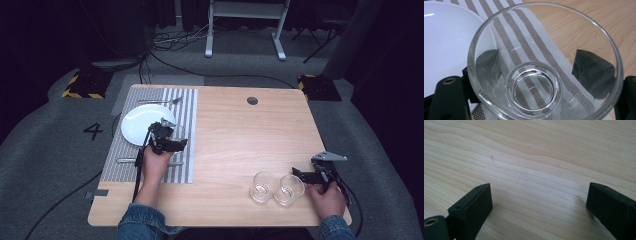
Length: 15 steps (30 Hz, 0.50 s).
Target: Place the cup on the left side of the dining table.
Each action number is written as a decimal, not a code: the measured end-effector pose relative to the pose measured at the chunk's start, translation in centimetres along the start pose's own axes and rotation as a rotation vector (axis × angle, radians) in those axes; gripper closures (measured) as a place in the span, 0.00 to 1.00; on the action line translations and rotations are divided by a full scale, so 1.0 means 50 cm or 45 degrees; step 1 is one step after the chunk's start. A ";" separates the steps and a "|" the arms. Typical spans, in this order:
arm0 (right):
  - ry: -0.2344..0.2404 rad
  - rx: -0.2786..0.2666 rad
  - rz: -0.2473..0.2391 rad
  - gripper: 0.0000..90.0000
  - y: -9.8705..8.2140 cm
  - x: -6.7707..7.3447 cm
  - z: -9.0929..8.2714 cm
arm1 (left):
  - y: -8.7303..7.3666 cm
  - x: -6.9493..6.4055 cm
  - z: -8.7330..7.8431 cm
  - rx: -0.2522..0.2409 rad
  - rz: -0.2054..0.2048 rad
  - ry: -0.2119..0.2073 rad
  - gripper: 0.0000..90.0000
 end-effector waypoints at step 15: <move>0.001 0.000 0.001 0.08 0.000 0.000 0.000 | -0.002 -0.004 -0.013 -0.008 0.052 0.016 0.20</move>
Point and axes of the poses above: each handheld gripper's, and its own axes: z roughly forward along the jaws, y roughly out of its top, x roughly to its left, the point moved 7 cm from there along z, roughly forward along the jaws, and after that the axes turned 7 degrees about -x, right-handed, at the moved point
